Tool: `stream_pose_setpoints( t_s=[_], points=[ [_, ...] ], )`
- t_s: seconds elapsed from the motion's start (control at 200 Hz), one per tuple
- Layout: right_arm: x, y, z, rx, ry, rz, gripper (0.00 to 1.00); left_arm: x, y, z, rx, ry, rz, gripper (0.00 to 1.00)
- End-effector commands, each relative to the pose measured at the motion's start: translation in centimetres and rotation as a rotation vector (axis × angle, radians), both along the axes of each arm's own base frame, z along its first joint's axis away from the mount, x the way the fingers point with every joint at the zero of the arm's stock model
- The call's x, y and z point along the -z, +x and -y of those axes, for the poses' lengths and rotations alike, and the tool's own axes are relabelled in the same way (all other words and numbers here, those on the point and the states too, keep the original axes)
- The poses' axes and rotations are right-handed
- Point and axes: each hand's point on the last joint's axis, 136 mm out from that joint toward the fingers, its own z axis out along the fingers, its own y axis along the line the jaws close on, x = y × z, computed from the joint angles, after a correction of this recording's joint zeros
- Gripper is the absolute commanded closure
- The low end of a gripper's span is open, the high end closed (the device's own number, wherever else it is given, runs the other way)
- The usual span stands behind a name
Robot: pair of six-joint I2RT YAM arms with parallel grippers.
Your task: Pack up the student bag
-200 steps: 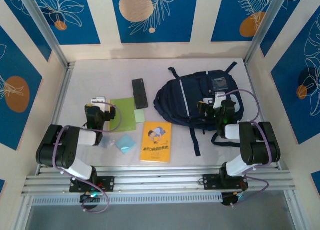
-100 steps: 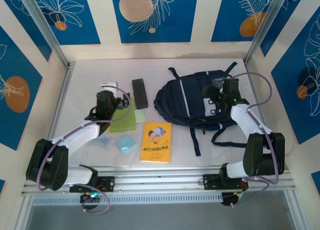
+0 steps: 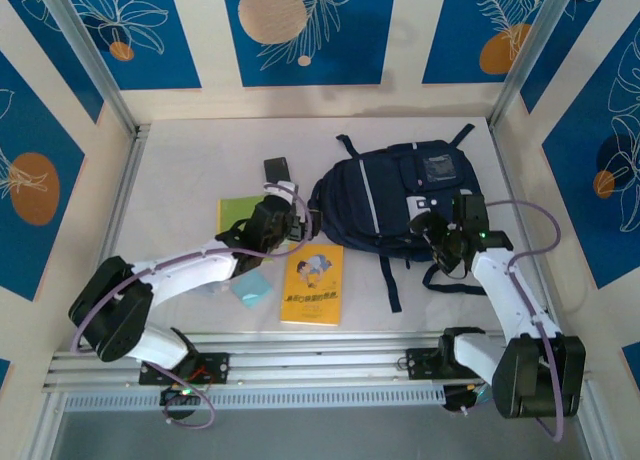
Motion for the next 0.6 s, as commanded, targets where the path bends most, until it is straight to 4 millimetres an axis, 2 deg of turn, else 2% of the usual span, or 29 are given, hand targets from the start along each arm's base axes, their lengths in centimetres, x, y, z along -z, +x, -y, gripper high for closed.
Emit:
stream_pose_setpoints(
  t_s=[0.0,0.13,0.32,0.485,0.595],
  points=[
    [1.8,-1.3,0.5,0.136,0.099,-0.035,0.10,-1.1,-0.1,2.1,0.037,-0.063,-0.009,0.00],
    [2.9,0.3,1.4,0.248,0.169,0.019,0.16,-1.2,-0.4,3.4,0.081,-0.072,-0.024,0.00],
    [4.0,2.9,1.4,0.285,0.211,0.049,0.30,-0.8,-0.9,3.8,0.093,-0.082,-0.045,0.00],
    [5.2,4.5,0.9,0.261,0.204,0.032,0.44,-0.6,-1.6,4.6,0.133,-0.096,-0.062,0.00],
    [5.2,5.6,-0.1,0.205,0.202,0.027,0.60,-0.7,-2.2,5.6,0.195,-0.105,-0.069,0.00]
  ],
)
